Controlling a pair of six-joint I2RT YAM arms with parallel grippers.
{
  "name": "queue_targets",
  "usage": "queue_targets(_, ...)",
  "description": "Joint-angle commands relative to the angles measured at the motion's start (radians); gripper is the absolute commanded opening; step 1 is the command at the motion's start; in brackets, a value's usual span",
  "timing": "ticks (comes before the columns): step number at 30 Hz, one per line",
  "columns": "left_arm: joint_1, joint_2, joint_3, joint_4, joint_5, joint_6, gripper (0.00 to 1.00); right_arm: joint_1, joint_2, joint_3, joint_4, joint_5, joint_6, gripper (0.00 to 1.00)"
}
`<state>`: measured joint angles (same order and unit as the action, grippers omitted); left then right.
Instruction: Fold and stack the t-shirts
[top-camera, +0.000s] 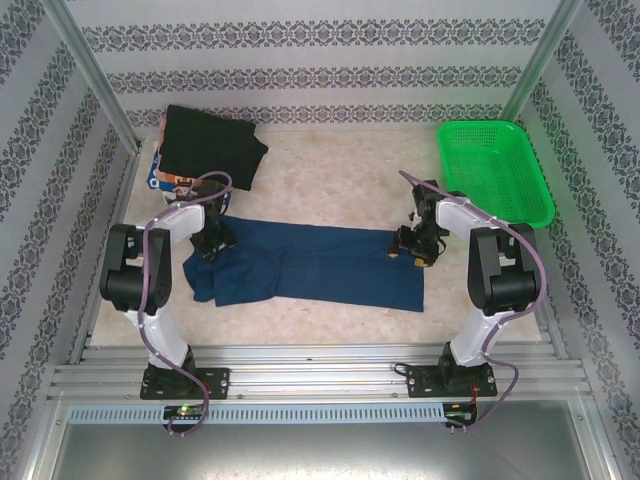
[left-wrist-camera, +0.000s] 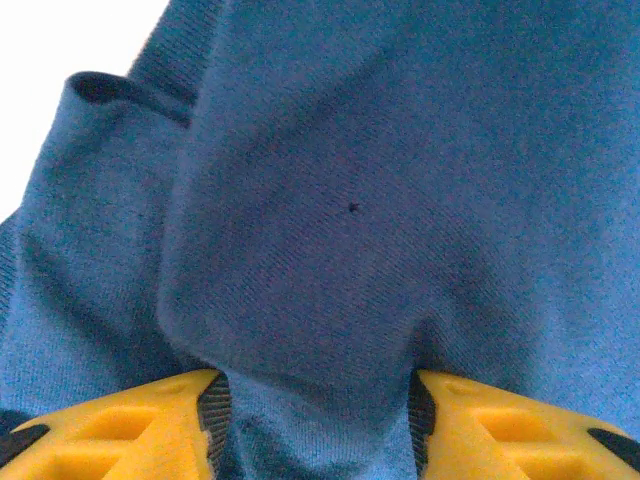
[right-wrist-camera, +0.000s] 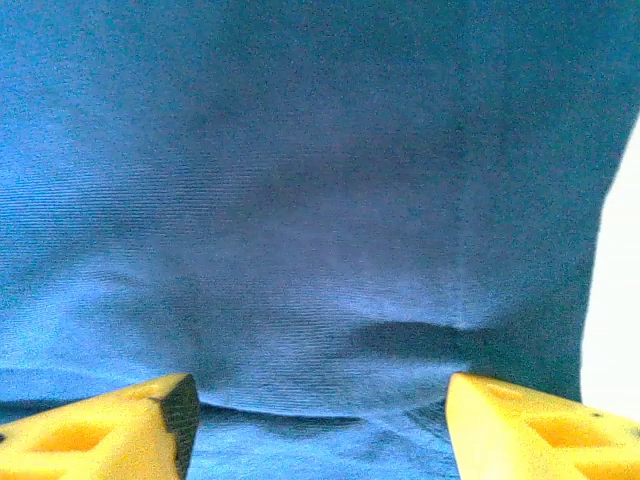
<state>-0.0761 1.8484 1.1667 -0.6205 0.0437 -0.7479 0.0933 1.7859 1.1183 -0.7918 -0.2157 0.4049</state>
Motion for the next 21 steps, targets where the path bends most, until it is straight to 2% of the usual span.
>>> queue_targets(1,0.006,0.131,0.066,0.022,0.001,0.067,0.50,-0.004,-0.002,-0.030,-0.047,0.078,0.046,0.58)
queue_targets(9,-0.052,0.342,0.376,-0.040,0.015,0.193,0.50,0.043,-0.103,-0.186,-0.071,0.080,0.102,0.50)
queue_targets(13,-0.104,0.444,0.541,-0.036,0.051,0.249,0.50,0.114,-0.178,-0.297,-0.038,0.045,0.183,0.50)
queue_targets(21,-0.185,0.659,0.906,-0.031,0.139,0.304,0.52,0.286,-0.374,-0.417,-0.032,0.068,0.389,0.47)
